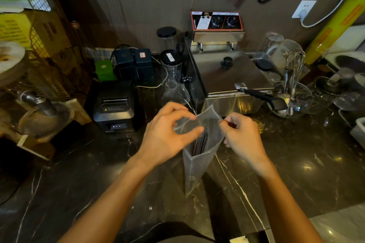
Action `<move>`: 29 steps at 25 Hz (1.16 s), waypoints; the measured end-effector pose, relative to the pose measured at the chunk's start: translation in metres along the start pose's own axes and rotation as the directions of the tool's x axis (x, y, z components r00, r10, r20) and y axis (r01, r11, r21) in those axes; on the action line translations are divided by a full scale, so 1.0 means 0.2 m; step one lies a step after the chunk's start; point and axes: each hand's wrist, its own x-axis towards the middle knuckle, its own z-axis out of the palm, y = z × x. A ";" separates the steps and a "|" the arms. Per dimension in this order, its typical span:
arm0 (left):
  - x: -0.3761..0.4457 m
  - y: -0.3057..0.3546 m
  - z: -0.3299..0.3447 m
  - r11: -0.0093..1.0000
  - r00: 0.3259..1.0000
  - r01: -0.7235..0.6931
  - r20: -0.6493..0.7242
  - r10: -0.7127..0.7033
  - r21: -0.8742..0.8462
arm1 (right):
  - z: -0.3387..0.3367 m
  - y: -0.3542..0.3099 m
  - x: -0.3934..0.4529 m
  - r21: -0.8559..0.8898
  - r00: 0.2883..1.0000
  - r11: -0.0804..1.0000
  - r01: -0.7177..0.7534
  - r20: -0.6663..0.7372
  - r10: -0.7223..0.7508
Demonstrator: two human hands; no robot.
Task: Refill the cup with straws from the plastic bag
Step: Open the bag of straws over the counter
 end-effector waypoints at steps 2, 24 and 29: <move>0.00 0.05 0.03 0.995 0.992 -0.026 0.122 0.015 0.096 | 0.01 -0.02 -0.01 0.057 1.000 0.998 -0.004 -0.010 0.004; 0.04 0.02 0.06 0.968 0.971 -0.152 0.153 0.184 -0.199 | 0.32 0.72 -0.20 0.660 0.682 0.250 -0.709 0.552 0.479; 0.06 -0.06 -0.01 0.972 0.990 -0.050 0.115 0.078 -0.229 | 0.21 0.67 -0.16 0.821 0.838 0.328 -0.468 0.294 0.460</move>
